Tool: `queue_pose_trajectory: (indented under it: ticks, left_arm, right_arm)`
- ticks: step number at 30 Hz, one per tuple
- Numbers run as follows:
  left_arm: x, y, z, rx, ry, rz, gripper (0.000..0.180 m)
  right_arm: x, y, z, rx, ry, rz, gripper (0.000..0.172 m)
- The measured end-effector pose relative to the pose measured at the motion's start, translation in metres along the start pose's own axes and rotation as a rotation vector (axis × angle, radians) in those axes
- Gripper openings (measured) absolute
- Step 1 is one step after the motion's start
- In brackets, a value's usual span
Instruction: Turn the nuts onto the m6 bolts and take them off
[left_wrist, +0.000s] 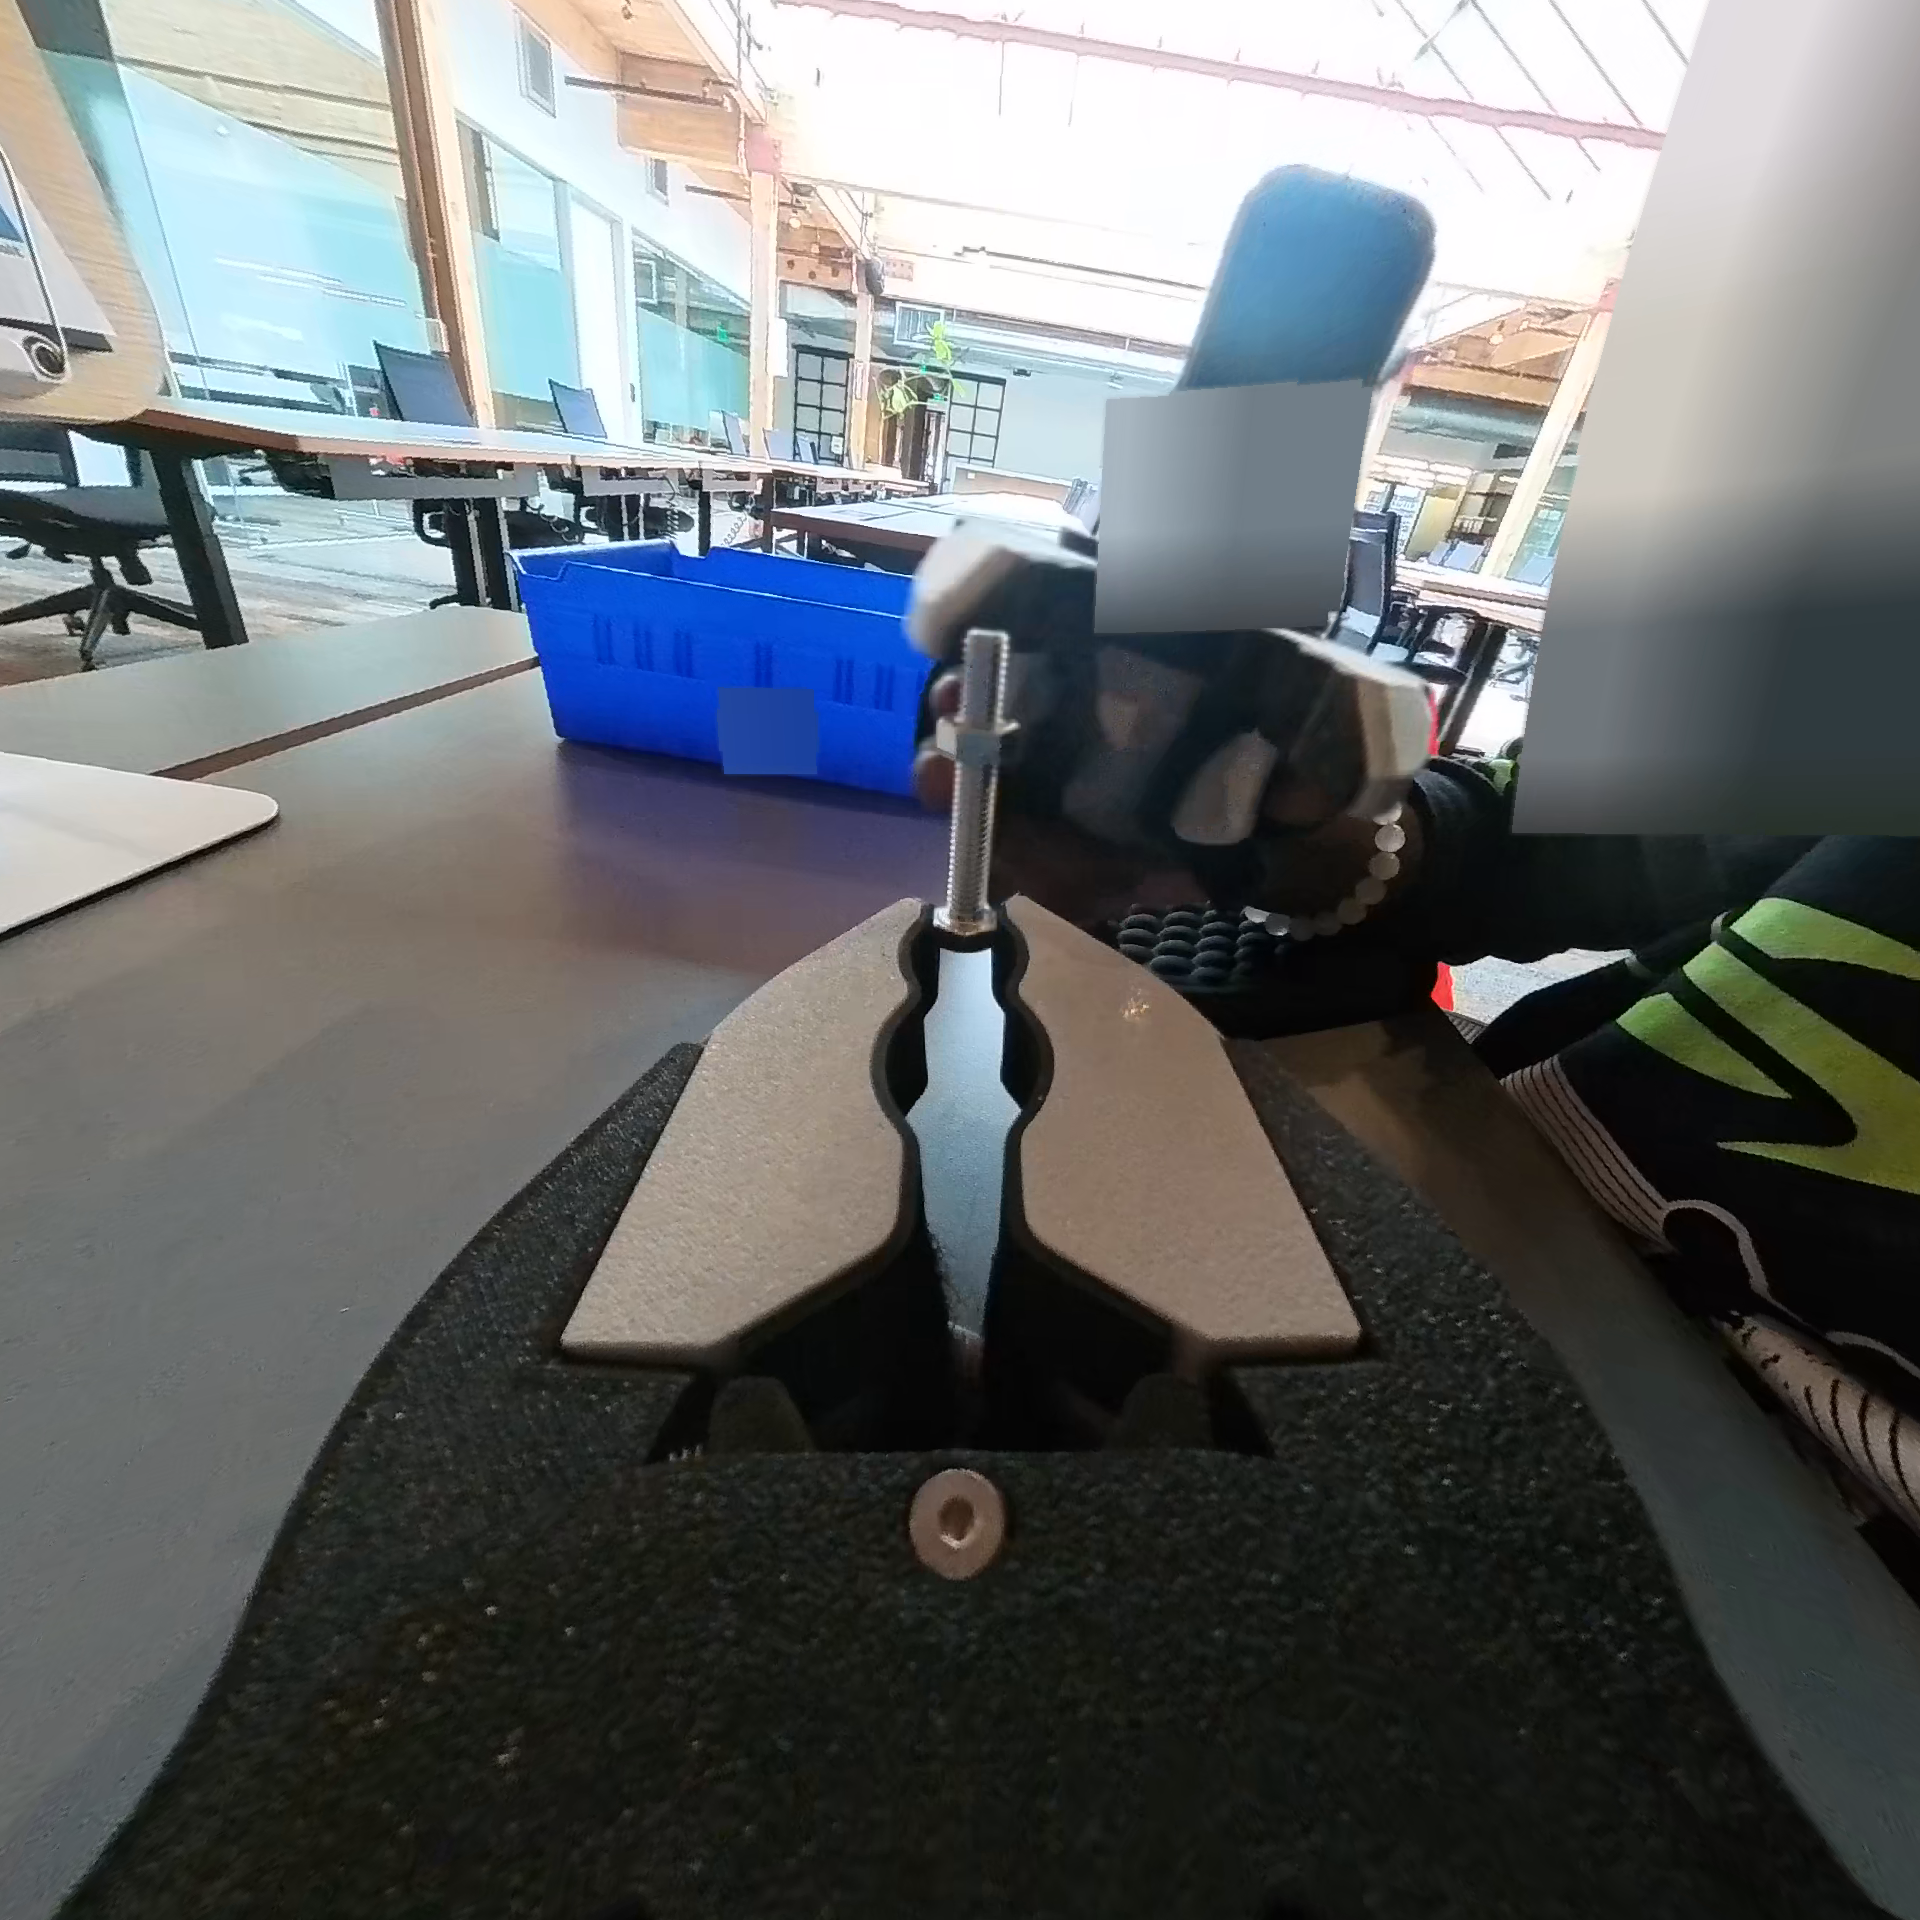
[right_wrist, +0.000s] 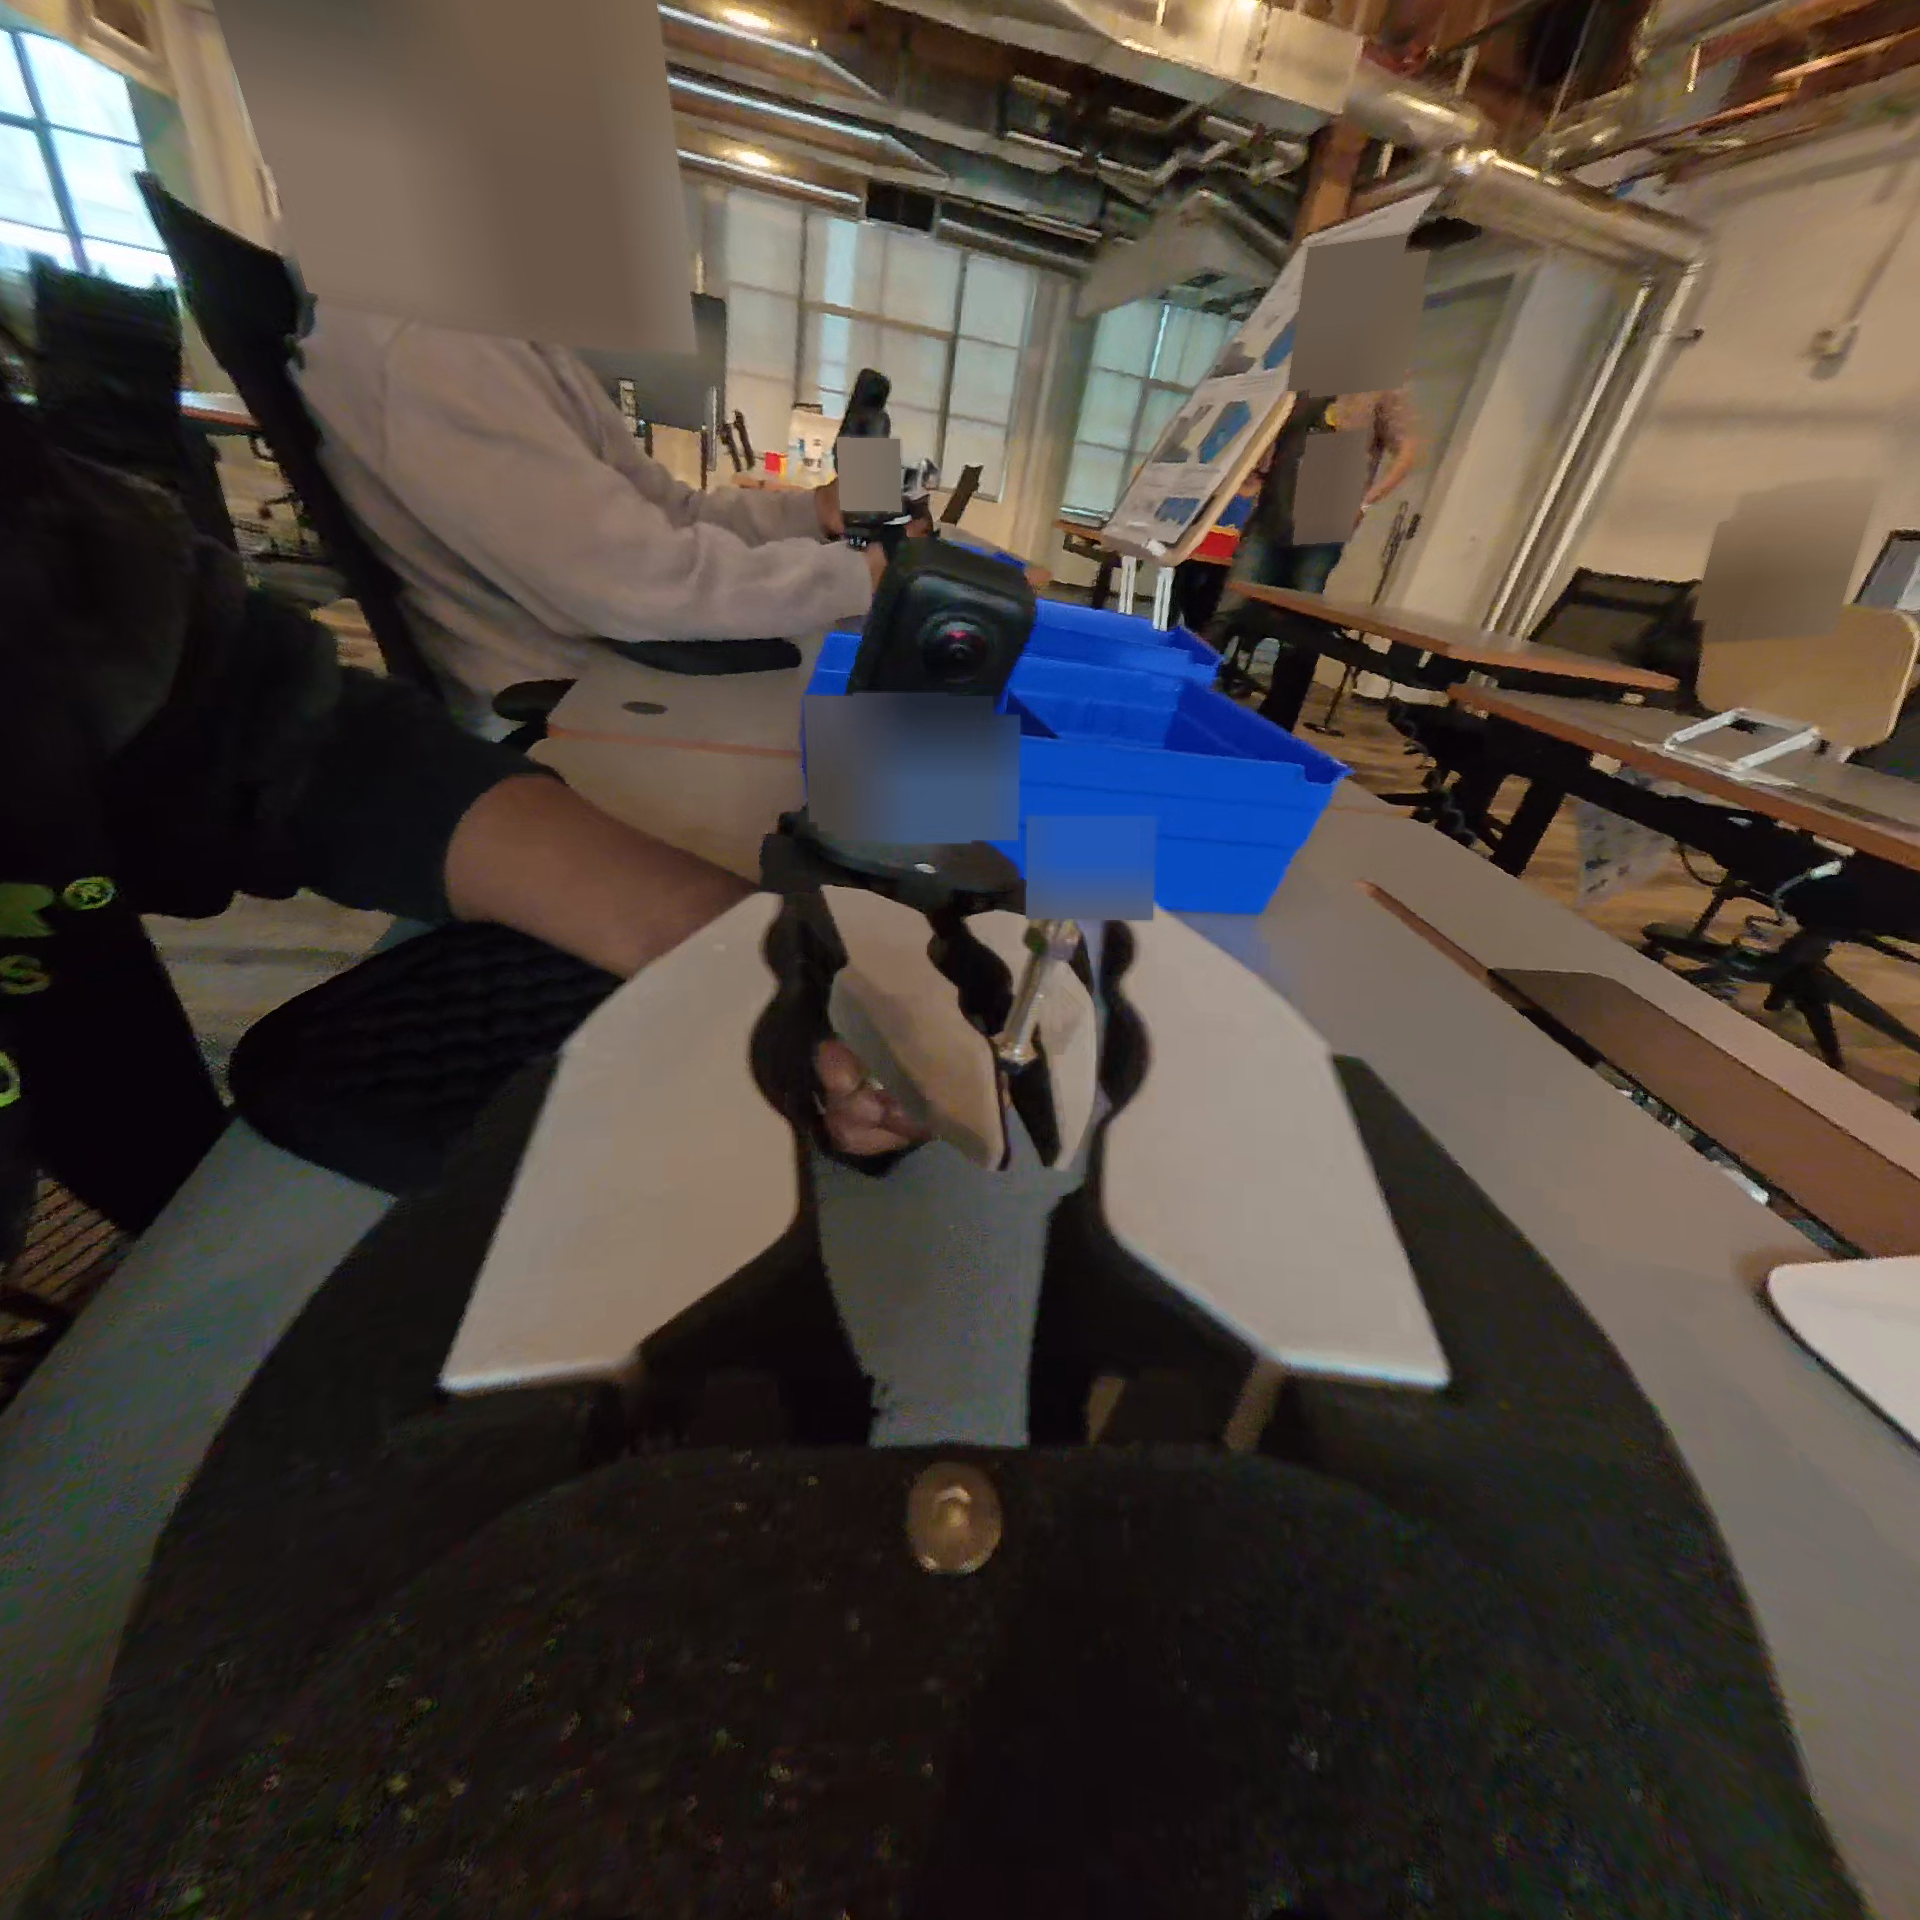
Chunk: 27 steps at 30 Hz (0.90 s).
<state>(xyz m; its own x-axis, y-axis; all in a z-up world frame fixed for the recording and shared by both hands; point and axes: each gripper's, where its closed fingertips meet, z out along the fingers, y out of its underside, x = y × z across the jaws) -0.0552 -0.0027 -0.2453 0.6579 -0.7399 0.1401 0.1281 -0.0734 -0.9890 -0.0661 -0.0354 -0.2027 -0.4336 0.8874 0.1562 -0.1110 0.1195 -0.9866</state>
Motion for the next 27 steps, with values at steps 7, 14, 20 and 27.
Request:
queue_pose_trajectory:
  ticks: [7, 14, 20, 27]
  left_arm:
    - [0.000, 0.000, 0.000, 0.001, -0.001, -0.003, 0.009]
    - [-0.001, -0.001, -0.001, 0.006, -0.003, -0.005, 0.009]
    - [-0.002, -0.002, -0.002, 0.017, 0.001, -0.019, 0.009]
    - [-0.002, -0.002, -0.001, 0.013, -0.003, -0.014, 0.009]
  right_arm:
    - [-0.012, 0.000, -0.003, -0.015, -0.066, -0.023, 0.013]
    - [0.003, 0.006, -0.002, -0.020, -0.002, 0.046, 0.055]
    - [0.001, 0.005, 0.000, -0.019, -0.012, 0.018, 0.063]
    - [-0.006, 0.008, 0.002, -0.048, -0.036, -0.022, 0.047]
